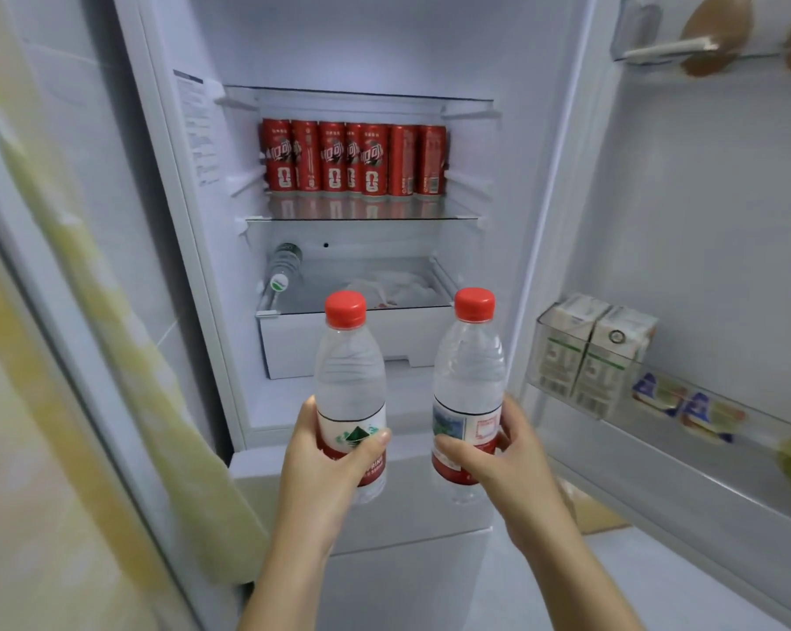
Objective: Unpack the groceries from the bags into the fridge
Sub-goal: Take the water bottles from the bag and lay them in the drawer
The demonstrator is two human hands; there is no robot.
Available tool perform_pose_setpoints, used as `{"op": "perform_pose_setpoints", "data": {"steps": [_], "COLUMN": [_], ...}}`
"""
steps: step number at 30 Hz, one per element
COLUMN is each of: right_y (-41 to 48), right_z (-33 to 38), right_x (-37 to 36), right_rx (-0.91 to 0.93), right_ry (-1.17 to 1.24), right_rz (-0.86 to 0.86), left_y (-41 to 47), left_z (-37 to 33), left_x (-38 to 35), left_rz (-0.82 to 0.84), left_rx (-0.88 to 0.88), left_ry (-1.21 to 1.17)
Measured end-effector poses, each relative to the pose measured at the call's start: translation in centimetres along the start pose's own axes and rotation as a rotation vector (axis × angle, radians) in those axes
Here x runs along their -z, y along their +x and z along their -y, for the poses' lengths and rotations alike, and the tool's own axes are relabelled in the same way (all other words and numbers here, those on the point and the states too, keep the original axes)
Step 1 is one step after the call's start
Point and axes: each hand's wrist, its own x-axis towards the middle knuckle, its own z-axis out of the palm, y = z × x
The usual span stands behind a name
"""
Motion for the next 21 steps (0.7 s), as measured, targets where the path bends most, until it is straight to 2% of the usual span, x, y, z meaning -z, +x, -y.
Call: {"op": "perform_pose_setpoints", "data": {"steps": [21], "right_y": [19.0], "right_z": [-5.4], "right_x": [-7.3], "right_rx": [0.01], "right_ry": [-0.012], "right_rz": [0.186], "left_y": [15.9], "left_z": [5.0], "left_x": [-1.3], "left_rz": [-0.235], "left_rx": [0.026], "left_ry": [0.043]}}
